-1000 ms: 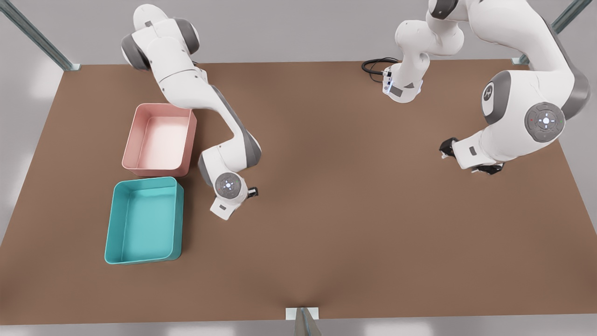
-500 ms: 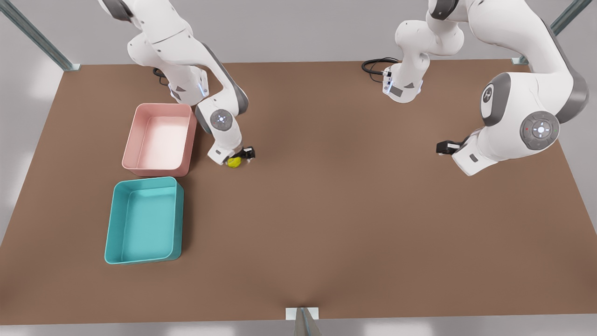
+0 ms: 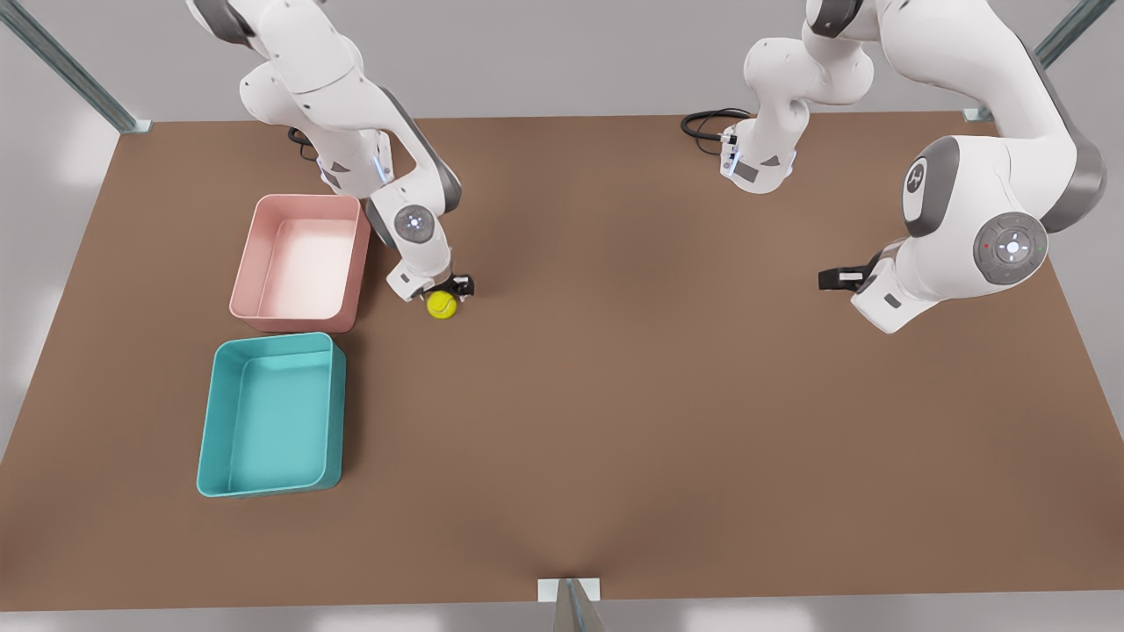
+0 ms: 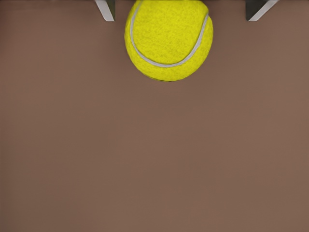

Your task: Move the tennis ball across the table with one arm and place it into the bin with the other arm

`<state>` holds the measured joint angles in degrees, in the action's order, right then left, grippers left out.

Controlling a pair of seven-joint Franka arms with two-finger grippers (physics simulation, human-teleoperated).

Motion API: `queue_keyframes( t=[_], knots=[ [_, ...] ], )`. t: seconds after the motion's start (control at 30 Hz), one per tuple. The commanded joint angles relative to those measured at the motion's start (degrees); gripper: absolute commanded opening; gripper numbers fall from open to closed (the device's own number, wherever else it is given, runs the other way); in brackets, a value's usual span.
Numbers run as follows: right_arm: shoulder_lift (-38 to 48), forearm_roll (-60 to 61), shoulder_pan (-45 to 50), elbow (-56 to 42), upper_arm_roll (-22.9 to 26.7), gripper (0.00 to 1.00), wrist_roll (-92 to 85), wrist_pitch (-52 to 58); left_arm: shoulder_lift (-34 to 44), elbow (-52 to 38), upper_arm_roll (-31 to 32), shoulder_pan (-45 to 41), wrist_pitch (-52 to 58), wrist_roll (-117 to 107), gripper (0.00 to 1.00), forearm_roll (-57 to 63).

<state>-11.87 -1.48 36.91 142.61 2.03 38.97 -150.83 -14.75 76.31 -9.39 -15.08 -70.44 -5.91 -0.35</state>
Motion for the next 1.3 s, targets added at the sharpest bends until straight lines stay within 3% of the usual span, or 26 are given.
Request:
queue_keyframes(
  t=[0.0, 0.4, 0.43, 0.5, 0.6, 0.7, 0.77, 0.8, 0.9, 1.07, 1.1, 1.13, 1.2, 1.27],
  knots=[
    [-0.88, -0.02, 0.00, -0.31, 0.00, 1.00, 6.29, -0.61, 0.07, -0.02, -0.02, -0.03, 0.30, -6.57, 1.00, 0.00],
    [-7.29, -0.02, -0.26, -2.16, 0.00, 1.00, 6.29, -4.74, -0.28, -0.02, -0.02, -0.03, 0.30, -6.57, 1.00, 0.00],
    [-7.29, -0.02, -0.26, -2.16, 0.00, 0.96, 6.29, -4.83, -0.28, -0.02, -0.02, -0.03, 0.30, -6.57, 1.00, 0.00],
    [-7.12, -0.02, -0.26, -2.16, 0.00, 0.65, 6.03, -4.74, -0.28, -0.02, -0.02, -0.03, 0.30, -6.57, 1.00, 0.00],
    [-6.06, -0.02, -1.49, -2.07, 0.00, 0.61, 5.68, -4.65, -0.28, -0.02, -0.02, 0.06, 0.22, -6.48, 1.00, 0.00],
    [-1.32, -0.02, -4.92, -2.86, -0.09, 0.61, 2.44, -4.04, -0.28, -0.02, -0.02, -0.03, 0.22, -6.48, 1.00, 0.00],
    [0.00, -0.02, -11.15, -6.63, 0.08, 0.61, -11.69, -1.59, -0.28, -0.02, -0.02, -0.03, 0.22, -6.48, 1.00, 0.00],
    [0.09, -0.02, -16.07, -11.98, 0.08, 0.61, -22.14, 5.08, -0.28, -0.02, -0.02, -0.03, 0.22, -6.48, 1.00, 0.00],
    [-3.60, -2.65, -28.64, -24.48, 0.70, 0.61, -49.24, 12.66, -0.28, -0.02, 0.33, -0.03, 0.22, -6.57, 1.00, 0.00],
    [-9.14, -5.20, -35.86, -28.96, 2.37, 0.62, -55.84, 13.10, -0.28, -0.11, 0.33, -0.03, 0.22, -6.83, 1.00, 0.00],
    [-9.49, -4.85, -35.86, -28.96, 2.28, 0.72, -55.67, 13.10, -0.28, -0.11, 0.33, -0.03, 0.22, -6.83, 1.00, 0.00],
    [-9.75, -4.59, -35.86, -29.14, 2.28, 1.00, -54.97, 13.10, -0.28, -0.11, 0.33, -0.03, 0.22, -6.83, 1.00, 0.00],
    [-9.75, -4.41, -35.77, -29.67, 2.19, 1.00, -54.88, 13.19, -0.28, -0.11, 0.33, -0.03, 0.22, -6.92, 1.00, 0.00],
    [-9.67, -1.34, -35.59, -33.62, 1.41, 1.00, -48.22, 23.53, -0.28, -0.11, 0.33, -0.12, 0.22, -6.92, 1.00, 0.00]
  ],
)
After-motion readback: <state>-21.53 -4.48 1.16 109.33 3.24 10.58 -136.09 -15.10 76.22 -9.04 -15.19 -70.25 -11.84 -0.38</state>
